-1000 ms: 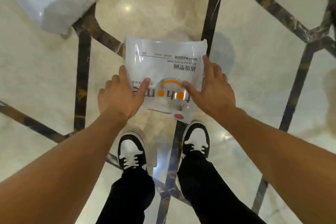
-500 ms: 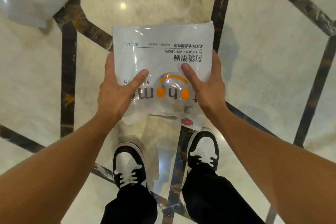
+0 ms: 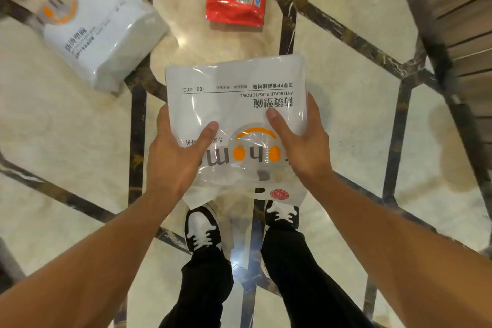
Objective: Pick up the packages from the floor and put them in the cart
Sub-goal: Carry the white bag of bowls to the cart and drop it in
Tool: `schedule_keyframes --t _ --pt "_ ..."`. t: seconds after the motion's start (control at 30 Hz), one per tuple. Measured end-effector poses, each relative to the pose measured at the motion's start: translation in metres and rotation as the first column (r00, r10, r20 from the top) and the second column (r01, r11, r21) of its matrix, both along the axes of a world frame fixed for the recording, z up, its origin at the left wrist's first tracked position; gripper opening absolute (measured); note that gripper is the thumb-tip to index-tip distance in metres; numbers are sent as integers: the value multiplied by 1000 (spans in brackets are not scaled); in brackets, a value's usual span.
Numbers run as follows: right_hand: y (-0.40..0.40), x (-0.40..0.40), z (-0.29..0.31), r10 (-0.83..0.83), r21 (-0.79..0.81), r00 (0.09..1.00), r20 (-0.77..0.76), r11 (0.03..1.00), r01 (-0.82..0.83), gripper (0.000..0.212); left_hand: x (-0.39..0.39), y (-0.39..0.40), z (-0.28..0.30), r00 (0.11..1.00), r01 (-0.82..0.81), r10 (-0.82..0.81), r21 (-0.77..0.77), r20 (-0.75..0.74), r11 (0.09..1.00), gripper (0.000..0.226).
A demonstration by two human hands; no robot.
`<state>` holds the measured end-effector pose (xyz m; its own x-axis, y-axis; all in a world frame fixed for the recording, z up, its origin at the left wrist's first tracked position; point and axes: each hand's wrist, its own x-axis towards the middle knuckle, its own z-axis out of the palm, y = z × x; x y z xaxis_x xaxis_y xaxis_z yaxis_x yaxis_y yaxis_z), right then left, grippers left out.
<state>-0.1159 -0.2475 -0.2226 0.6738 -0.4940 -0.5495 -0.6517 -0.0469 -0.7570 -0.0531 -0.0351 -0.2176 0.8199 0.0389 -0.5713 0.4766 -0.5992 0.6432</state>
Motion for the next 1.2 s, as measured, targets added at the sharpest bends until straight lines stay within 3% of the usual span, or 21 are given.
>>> schedule_keyframes --t 0.3,0.43,0.7,0.9,1.03,1.13,1.2 --pt "-58 39 242 -132 -20 970 206 990 139 71 72 -65 249 962 173 -152 -75 226 982 85" --pt "-88 54 394 -173 -95 932 318 973 213 67 105 -98 393 906 277 -216 -125 365 953 91" --pt "-115 -1 690 -210 -290 815 540 863 414 68 91 -155 672 745 506 -263 -263 613 822 70" --pt "-118 -101 836 -289 -368 707 645 693 619 74 32 -202 814 569 751 -360 -289 739 593 70" --pt "-113 -190 896 -341 -385 612 714 539 749 74 -27 -239 882 408 874 -412 -217 815 434 78" --pt "-110 -260 927 -382 -404 559 736 415 815 76 -85 -266 920 343 926 -453 -216 823 308 88" --pt "-108 -306 944 -417 -405 514 750 324 855 72 -130 -281 936 288 953 -467 -202 836 226 82"
